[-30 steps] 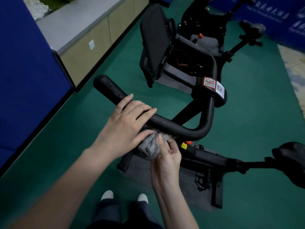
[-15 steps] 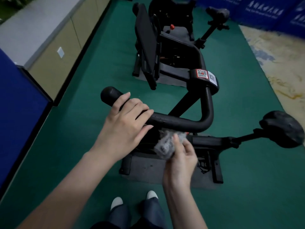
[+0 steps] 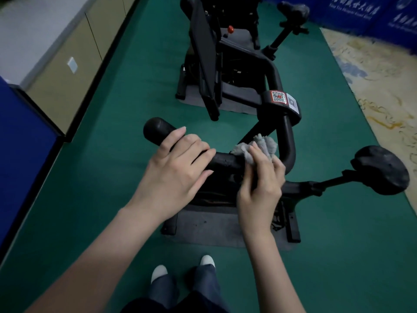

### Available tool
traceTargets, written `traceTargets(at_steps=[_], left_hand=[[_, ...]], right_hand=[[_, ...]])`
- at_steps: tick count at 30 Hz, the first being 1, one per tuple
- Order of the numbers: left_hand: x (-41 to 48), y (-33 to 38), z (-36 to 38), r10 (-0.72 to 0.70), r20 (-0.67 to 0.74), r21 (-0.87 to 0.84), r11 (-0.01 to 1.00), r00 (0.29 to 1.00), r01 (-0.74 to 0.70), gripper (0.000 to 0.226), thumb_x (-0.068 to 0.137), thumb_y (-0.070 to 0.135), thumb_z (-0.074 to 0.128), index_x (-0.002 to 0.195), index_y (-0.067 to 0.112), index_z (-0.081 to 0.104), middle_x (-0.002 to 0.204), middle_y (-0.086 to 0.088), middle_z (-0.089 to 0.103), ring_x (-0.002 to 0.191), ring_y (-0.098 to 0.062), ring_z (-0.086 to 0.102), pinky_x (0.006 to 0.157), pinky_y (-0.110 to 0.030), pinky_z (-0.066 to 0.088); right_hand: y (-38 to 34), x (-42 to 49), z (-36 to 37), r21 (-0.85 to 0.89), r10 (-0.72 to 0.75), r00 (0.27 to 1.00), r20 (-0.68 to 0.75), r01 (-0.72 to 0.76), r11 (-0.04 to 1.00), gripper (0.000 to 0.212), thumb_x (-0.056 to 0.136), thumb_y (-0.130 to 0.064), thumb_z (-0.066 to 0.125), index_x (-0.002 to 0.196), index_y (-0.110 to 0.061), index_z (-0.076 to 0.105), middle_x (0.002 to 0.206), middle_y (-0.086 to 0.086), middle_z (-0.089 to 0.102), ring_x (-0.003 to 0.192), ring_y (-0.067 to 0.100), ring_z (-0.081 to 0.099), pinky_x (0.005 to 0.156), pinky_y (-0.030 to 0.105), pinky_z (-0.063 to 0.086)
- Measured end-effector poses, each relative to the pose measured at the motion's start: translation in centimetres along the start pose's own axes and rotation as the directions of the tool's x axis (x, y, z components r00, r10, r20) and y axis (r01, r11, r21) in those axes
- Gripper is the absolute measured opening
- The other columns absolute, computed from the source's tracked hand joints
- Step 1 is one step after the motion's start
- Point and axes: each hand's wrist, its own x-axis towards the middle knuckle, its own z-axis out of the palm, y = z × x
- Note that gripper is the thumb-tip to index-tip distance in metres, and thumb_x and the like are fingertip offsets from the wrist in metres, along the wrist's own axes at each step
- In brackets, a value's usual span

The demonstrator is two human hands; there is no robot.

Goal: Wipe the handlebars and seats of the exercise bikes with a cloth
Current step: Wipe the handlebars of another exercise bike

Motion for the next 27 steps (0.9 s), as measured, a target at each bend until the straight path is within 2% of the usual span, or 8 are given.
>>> traceTargets(at_steps=[4, 8, 10, 12, 15, 21, 24, 27], left_hand=[[0.0, 0.1, -0.3, -0.002, 0.010, 0.000, 1.000, 1.000, 0.002, 0.032, 0.089, 0.031, 0.054, 0.115, 0.015, 0.062, 0.110, 0.002, 0.063, 0.114, -0.018, 0.052, 0.116, -0.033, 0.007], [0.0, 0.4, -0.7, -0.021, -0.006, -0.036, 0.999, 1.000, 0.021, 0.033, 0.089, 0.031, 0.053, 0.114, 0.012, 0.064, 0.115, -0.001, 0.063, 0.120, -0.020, 0.049, 0.117, -0.037, 0.012], [0.0, 0.4, -1.0, -0.033, -0.029, -0.048, 0.998, 0.999, 0.032, 0.033, 0.088, 0.031, 0.057, 0.113, 0.012, 0.065, 0.117, -0.003, 0.062, 0.121, -0.021, 0.048, 0.117, -0.040, 0.014], [0.0, 0.1, -1.6, -0.059, -0.060, -0.027, 0.998, 0.996, 0.057, 0.032, 0.089, 0.032, 0.059, 0.113, 0.013, 0.066, 0.117, -0.003, 0.063, 0.121, -0.021, 0.049, 0.116, -0.044, 0.013], [0.1, -0.7, -2.5, -0.126, -0.110, -0.009, 0.992, 0.986, 0.126, 0.033, 0.090, 0.033, 0.056, 0.115, 0.013, 0.064, 0.120, -0.003, 0.061, 0.122, -0.023, 0.049, 0.114, -0.046, 0.014], [0.1, -3.0, -3.6, -0.262, -0.129, -0.080, 0.964, 0.956, 0.253, 0.041, 0.091, 0.035, 0.054, 0.123, 0.010, 0.060, 0.123, -0.007, 0.058, 0.117, -0.028, 0.050, 0.101, -0.042, 0.033], [-0.1, -3.3, -3.7, -0.280, -0.084, -0.124, 0.955, 0.956, 0.269, 0.046, 0.091, 0.038, 0.052, 0.126, 0.010, 0.057, 0.121, -0.006, 0.058, 0.113, -0.028, 0.052, 0.095, -0.040, 0.037], [-0.4, -3.4, -3.6, -0.280, -0.053, -0.165, 0.949, 0.958, 0.269, 0.052, 0.091, 0.042, 0.050, 0.132, 0.010, 0.051, 0.122, -0.005, 0.057, 0.112, -0.025, 0.053, 0.097, -0.039, 0.037]], right_hand=[[-2.8, -0.7, 0.8, 0.061, 0.001, 0.994, 0.105, -0.007, 0.998, 0.037, 0.096, -0.016, 0.041, 0.129, -0.009, 0.057, 0.132, 0.000, 0.058, 0.121, 0.026, 0.040, 0.103, 0.047, 0.039], [-1.4, -0.2, -0.5, 0.010, -0.110, 0.965, 0.238, 0.111, 0.994, 0.047, 0.087, 0.003, 0.047, 0.133, -0.008, 0.054, 0.139, 0.000, 0.052, 0.117, 0.032, 0.045, 0.103, 0.045, 0.037], [0.0, 0.5, -1.4, -0.065, -0.128, 0.966, 0.224, 0.146, 0.987, 0.039, 0.091, -0.002, 0.050, 0.129, -0.008, 0.057, 0.138, 0.002, 0.054, 0.111, 0.033, 0.048, 0.102, 0.041, 0.037], [0.3, 0.9, -1.4, -0.094, -0.080, 0.980, 0.185, 0.099, 0.991, 0.034, 0.095, -0.012, 0.048, 0.126, -0.008, 0.060, 0.134, 0.003, 0.057, 0.109, 0.032, 0.048, 0.101, 0.041, 0.037], [-1.0, 0.6, -0.4, -0.046, -0.053, 0.983, 0.177, 0.062, 0.997, 0.032, 0.091, 0.000, 0.051, 0.121, -0.004, 0.061, 0.127, 0.005, 0.061, 0.107, 0.032, 0.047, 0.098, 0.046, 0.039], [-4.9, 1.0, 1.2, 0.063, -0.104, 0.929, 0.356, 0.087, 0.994, 0.037, 0.091, 0.002, 0.049, 0.125, -0.007, 0.057, 0.130, 0.002, 0.059, 0.105, 0.028, 0.045, 0.097, 0.043, 0.041], [-4.5, 2.0, 0.5, 0.012, -0.149, 0.885, 0.440, 0.160, 0.987, 0.039, 0.091, 0.000, 0.050, 0.127, -0.012, 0.057, 0.130, 0.000, 0.059, 0.101, 0.024, 0.045, 0.097, 0.036, 0.038], [-3.4, 2.9, -0.5, -0.086, -0.092, 0.890, 0.448, 0.145, 0.986, 0.026, 0.094, -0.005, 0.050, 0.117, -0.013, 0.060, 0.120, 0.001, 0.063, 0.095, 0.026, 0.046, 0.084, 0.026, 0.027]])
